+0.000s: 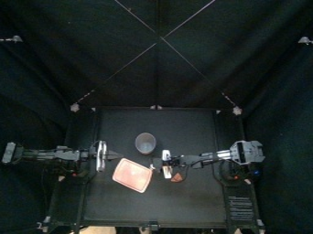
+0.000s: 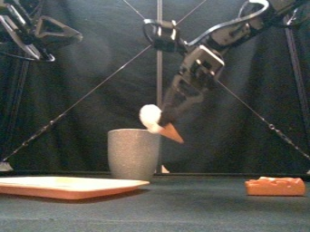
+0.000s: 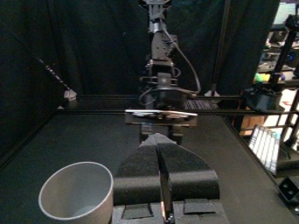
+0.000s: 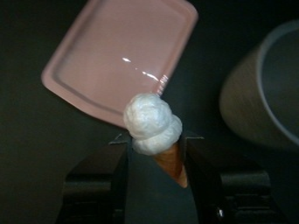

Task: Pick the ice cream then place it on the pink plate
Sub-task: Place ice cream on the pink plate

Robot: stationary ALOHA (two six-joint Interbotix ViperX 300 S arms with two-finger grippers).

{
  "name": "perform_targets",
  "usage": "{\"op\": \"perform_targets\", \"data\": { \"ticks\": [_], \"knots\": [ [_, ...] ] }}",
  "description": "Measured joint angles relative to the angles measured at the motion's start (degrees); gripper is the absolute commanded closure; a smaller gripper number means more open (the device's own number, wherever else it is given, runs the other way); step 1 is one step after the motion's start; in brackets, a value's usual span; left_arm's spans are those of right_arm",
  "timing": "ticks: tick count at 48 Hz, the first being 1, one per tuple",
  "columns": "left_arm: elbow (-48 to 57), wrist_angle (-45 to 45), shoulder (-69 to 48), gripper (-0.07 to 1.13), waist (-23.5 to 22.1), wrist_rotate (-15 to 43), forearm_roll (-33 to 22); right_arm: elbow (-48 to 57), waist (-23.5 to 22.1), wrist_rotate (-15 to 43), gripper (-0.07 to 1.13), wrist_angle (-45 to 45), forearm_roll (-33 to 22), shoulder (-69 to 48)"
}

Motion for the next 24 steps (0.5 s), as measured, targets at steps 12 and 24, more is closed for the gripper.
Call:
{"op": "perform_targets", "data": {
  "ticks": [12,24],
  "knots": [
    [0.1,-0.1,-0.1,1.07,-0.1,0.0,0.1,-11.4,2.1,-0.2,0.54,0.3,-1.2,10.5],
    [0.0,0.0,-0.4,1.07,0.0,0.0,0.1,-24.3,2.0,0.0,0.42,0.7,-1.3,20.7]
  ]
}}
